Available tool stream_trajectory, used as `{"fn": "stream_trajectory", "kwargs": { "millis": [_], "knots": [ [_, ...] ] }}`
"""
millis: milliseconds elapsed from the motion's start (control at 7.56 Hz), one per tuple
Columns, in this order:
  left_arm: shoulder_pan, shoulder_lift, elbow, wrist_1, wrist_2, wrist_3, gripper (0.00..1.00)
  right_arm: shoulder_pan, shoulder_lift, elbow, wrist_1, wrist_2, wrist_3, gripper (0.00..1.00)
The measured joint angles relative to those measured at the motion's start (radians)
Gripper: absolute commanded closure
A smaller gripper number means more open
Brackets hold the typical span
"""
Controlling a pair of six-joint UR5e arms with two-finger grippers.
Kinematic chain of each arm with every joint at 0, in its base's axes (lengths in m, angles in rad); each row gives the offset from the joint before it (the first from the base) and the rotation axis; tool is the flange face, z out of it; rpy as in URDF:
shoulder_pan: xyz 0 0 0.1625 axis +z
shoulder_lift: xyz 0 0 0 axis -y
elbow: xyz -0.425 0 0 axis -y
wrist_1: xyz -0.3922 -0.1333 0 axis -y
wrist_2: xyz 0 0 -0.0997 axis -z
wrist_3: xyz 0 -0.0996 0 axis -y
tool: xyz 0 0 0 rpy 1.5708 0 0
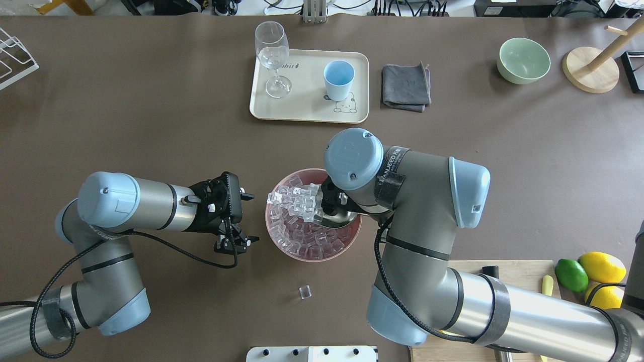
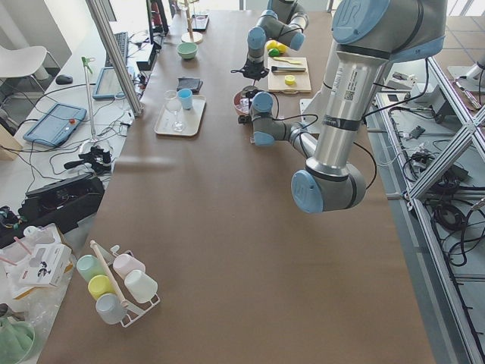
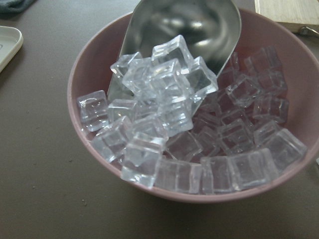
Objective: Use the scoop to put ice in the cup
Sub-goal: 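Drag the scoop through the ice cubes and tilt it up full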
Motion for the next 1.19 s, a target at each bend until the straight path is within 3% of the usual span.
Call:
{"fn": "stream_trajectory", "kwargs": {
  "millis": [397, 1191],
  "knots": [
    [0.0, 0.001, 0.0, 0.002, -0.003, -0.001, 0.02, 0.001, -0.001, -0.006, 0.051, -0.089, -0.002, 1.0],
    [0.0, 0.001, -0.002, 0.003, -0.003, -0.001, 0.02, 0.003, 0.003, 0.046, 0.063, -0.123, 0.0, 1.0]
  ]
}}
